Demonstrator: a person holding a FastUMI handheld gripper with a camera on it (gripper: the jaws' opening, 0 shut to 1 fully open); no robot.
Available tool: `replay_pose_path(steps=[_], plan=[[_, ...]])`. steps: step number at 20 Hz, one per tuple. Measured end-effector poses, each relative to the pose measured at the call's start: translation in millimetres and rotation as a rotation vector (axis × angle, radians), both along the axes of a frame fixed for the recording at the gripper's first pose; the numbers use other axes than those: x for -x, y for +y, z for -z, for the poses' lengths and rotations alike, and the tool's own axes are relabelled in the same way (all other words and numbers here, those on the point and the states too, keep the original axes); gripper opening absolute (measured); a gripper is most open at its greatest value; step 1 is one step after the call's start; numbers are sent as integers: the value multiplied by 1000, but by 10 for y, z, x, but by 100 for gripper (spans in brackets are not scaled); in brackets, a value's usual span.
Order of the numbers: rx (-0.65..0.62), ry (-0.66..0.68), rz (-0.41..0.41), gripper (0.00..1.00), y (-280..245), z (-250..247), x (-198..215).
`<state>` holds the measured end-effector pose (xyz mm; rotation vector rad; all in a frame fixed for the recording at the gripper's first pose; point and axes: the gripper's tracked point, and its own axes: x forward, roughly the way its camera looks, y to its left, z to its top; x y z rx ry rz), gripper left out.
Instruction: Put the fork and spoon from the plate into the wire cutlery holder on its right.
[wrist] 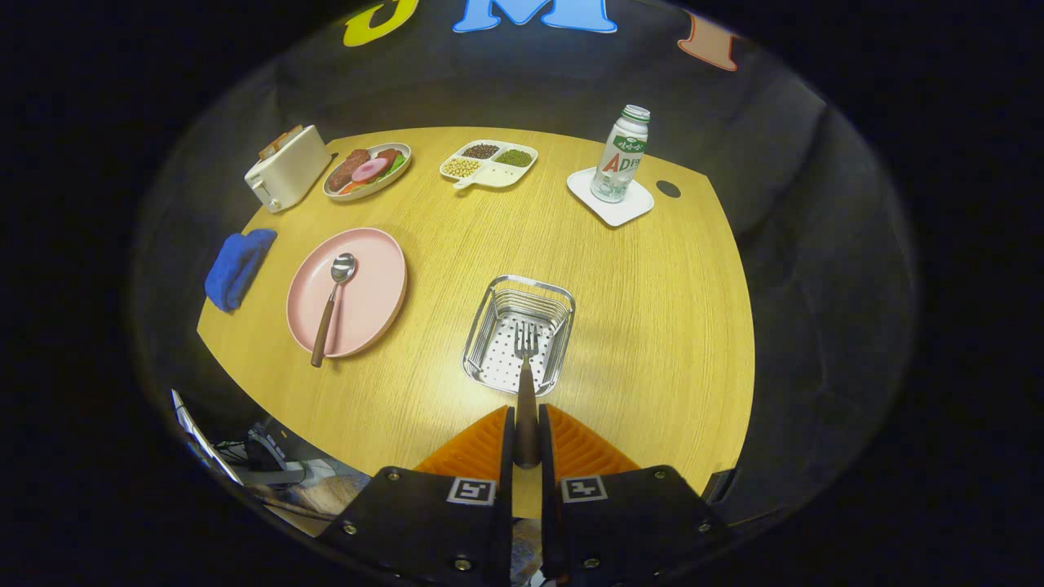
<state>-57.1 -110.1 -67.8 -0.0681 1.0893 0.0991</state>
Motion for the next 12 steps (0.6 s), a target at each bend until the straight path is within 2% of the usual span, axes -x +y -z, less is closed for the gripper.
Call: replay_pose_path(steps=[7, 12], plan=[[-23, -54, 35, 16, 4, -122, 21], [-44, -226, 54, 17, 166, -493, -17]])
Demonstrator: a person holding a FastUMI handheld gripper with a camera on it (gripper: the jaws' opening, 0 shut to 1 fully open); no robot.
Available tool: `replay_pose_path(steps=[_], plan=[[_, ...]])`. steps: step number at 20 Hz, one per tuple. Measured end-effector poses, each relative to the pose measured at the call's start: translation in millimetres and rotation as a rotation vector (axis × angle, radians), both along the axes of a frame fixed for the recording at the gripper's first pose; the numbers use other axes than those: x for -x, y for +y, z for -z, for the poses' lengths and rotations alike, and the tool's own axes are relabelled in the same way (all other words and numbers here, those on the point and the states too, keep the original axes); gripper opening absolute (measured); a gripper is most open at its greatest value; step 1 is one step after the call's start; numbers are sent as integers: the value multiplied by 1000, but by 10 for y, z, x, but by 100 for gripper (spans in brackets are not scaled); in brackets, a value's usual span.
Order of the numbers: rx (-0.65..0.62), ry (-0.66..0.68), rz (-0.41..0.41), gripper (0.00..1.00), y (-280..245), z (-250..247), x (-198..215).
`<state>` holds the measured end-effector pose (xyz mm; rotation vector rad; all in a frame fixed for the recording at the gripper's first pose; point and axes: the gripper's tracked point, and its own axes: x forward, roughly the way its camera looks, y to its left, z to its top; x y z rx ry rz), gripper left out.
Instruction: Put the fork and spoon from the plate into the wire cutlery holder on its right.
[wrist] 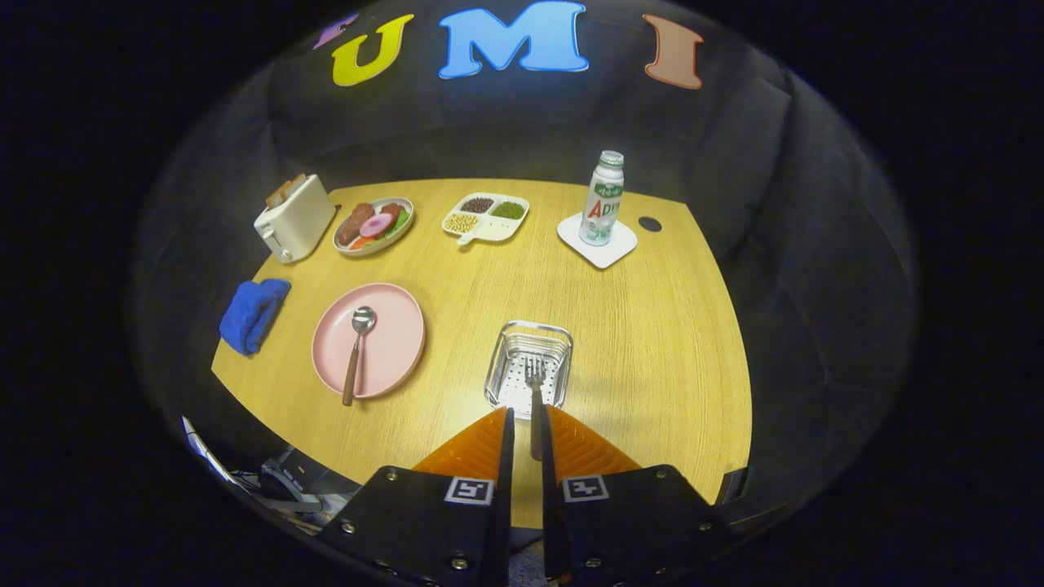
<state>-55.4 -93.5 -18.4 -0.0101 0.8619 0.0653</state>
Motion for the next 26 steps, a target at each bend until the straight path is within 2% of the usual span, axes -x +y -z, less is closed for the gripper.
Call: replay_pose_path(steps=[5, 12, 15, 20, 26], plan=[[-109, -204, -44, 17, 542, -273, -66], [-137, -412, -26, 17, 1071, -186, -113], [-117, -468, -51, 18, 1379, -77, -131], [-99, -488, -72, 18, 1809, 248, -207], [-59, -459, -71, 18, 2036, 864, -274]])
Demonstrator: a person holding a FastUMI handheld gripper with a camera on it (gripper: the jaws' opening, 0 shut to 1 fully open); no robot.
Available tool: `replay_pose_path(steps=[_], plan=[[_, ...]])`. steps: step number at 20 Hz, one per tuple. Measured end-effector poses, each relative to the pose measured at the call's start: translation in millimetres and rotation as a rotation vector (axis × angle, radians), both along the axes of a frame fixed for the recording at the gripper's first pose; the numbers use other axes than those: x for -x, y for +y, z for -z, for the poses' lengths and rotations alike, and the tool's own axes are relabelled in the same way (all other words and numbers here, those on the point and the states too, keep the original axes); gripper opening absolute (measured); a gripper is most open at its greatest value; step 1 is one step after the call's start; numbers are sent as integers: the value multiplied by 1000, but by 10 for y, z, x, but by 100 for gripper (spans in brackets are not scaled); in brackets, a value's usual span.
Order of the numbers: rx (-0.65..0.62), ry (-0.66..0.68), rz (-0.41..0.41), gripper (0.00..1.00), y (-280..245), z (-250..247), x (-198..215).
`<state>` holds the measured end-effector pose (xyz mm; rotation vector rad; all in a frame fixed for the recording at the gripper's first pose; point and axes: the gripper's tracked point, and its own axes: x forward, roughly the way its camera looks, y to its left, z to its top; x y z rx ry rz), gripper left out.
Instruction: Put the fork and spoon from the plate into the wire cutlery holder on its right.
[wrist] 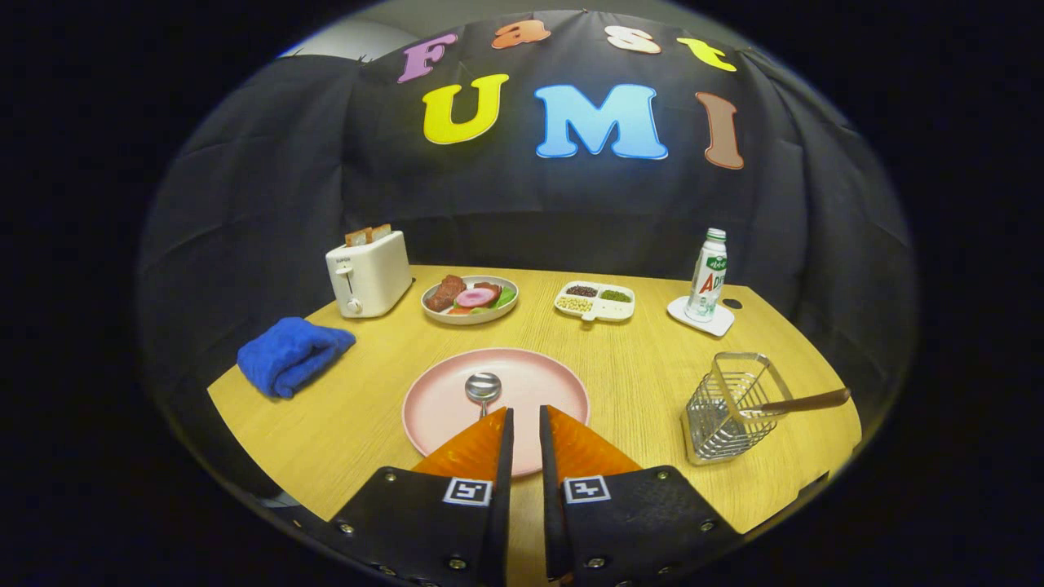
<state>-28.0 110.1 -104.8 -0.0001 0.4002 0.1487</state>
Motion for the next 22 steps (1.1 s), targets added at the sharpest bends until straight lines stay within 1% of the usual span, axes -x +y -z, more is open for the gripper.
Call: replay_pose_path(steps=[3, 8, 12, 15, 19, 20, 22], plan=[[-14, 12, -16, 18, 124, 177, -21], [5, 47, -60, 18, 327, 444, -39], [19, 81, -63, 18, 340, 617, -72], [36, 71, -55, 18, 314, 626, -114], [32, 78, -67, 18, 337, 663, -130], [27, 79, -69, 12, 353, 652, -160], [29, 86, -76, 12, 335, 628, -132]])
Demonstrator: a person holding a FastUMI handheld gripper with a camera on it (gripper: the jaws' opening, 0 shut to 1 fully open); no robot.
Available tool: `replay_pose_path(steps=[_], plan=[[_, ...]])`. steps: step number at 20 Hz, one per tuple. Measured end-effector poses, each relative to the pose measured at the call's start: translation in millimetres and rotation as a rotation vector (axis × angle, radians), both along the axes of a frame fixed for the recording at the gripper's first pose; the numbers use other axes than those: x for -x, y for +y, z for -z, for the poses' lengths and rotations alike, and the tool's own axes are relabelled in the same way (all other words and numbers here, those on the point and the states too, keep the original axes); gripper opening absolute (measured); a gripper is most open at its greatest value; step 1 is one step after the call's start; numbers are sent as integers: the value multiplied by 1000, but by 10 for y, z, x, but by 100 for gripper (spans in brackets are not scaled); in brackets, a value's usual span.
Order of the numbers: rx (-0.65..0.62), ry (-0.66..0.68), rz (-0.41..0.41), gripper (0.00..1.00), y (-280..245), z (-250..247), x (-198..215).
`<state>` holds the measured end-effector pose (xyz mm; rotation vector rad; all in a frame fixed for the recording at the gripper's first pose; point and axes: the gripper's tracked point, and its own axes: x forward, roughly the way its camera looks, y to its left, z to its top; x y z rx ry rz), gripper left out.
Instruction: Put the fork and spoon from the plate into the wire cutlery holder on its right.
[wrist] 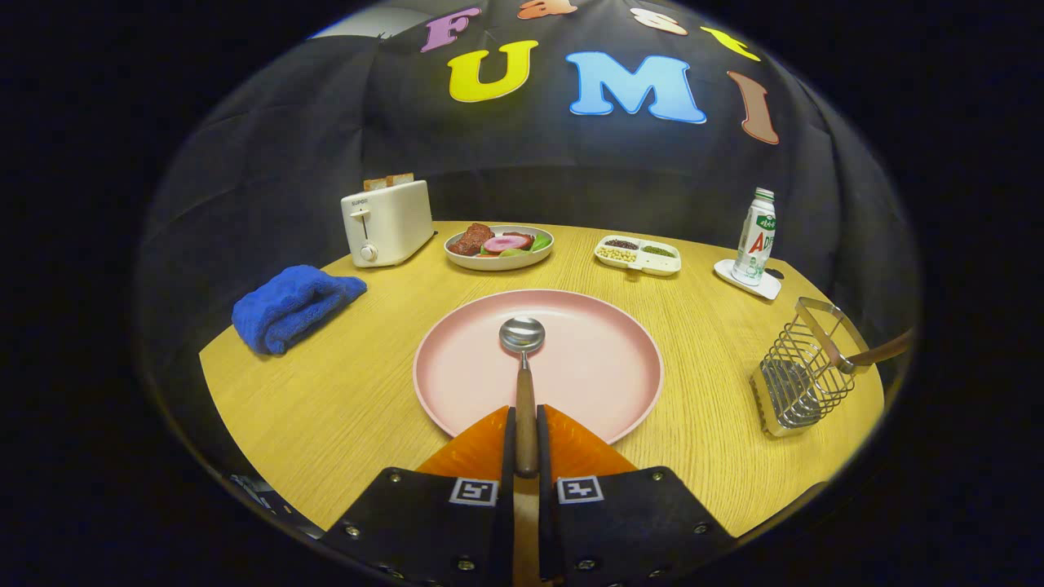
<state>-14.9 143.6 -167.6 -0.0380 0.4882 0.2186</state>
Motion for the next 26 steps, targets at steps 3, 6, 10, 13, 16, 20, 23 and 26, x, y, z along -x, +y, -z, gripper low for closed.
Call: replay_pose_path(steps=[3, 6, 10, 13, 16, 20, 23, 26], plan=[[-16, -1, -2, 12, -5, -23, -5], [-36, -11, -6, 12, -27, -119, -7], [-54, -18, -6, 12, -99, -235, -3], [-53, -55, 24, 2, -205, -304, -58], [-67, -60, 28, 2, -237, -335, -48], [-71, -89, 34, 2, -424, -606, -47], [-36, -111, 46, 2, -738, -915, -40], [39, -118, 78, 2, -1152, -1175, 4]])
